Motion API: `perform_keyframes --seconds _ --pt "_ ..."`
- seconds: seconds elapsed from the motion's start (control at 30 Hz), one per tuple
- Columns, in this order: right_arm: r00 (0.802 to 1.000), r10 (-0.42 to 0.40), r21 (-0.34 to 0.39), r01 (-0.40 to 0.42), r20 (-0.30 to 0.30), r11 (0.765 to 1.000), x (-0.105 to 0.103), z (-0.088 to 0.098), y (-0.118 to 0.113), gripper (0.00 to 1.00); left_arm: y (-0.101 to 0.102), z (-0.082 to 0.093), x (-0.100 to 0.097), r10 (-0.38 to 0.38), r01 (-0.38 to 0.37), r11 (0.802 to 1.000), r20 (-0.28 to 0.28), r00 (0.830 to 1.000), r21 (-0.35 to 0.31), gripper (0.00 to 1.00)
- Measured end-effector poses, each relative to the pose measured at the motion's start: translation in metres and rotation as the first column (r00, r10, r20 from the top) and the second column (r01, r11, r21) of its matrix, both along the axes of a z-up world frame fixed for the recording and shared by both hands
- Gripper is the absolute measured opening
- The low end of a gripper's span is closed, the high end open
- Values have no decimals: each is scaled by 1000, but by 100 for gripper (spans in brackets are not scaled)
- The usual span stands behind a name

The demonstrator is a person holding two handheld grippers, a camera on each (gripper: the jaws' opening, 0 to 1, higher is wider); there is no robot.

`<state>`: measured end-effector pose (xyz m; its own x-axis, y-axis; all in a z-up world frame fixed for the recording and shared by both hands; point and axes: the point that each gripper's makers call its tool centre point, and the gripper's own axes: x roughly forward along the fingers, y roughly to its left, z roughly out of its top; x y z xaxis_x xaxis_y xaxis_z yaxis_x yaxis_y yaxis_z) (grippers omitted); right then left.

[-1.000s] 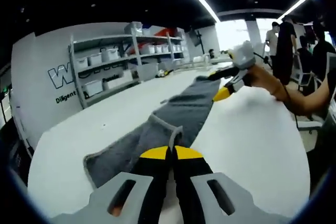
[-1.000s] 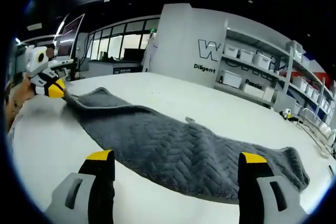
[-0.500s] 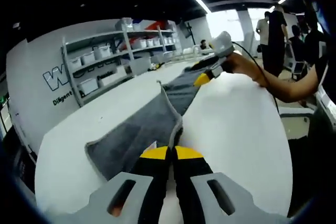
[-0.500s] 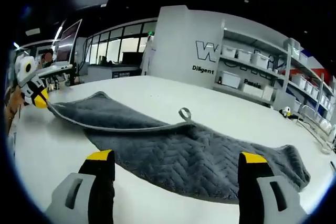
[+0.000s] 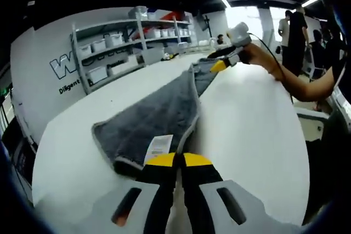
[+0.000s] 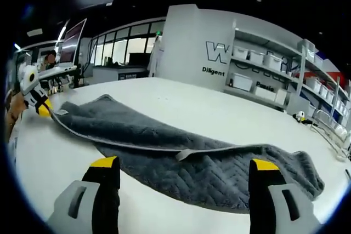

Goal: Open the folded towel by lifting each exposed corner and separating the folded layers until the towel lies flat within the target outline without major curled edges

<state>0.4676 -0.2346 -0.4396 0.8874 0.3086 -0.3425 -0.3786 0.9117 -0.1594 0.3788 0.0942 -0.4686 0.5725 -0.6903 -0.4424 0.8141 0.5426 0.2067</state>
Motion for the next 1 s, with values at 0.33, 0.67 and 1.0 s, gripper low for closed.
perform_keyframes --seconds 0.33,0.67,1.0 --pt "1000 9 3 -9 -11 1000 0 -3 2 99 -2 1 -4 -1 1 1000 18 1000 -21 28" --pt "999 -3 -37 5 43 999 6 2 -3 94 -10 3 -16 -23 25 999 34 999 -45 32" --pt "997 20 -166 -7 75 986 19 -2 2 56 -20 23 -41 -41 45 987 26 999 -155 60"
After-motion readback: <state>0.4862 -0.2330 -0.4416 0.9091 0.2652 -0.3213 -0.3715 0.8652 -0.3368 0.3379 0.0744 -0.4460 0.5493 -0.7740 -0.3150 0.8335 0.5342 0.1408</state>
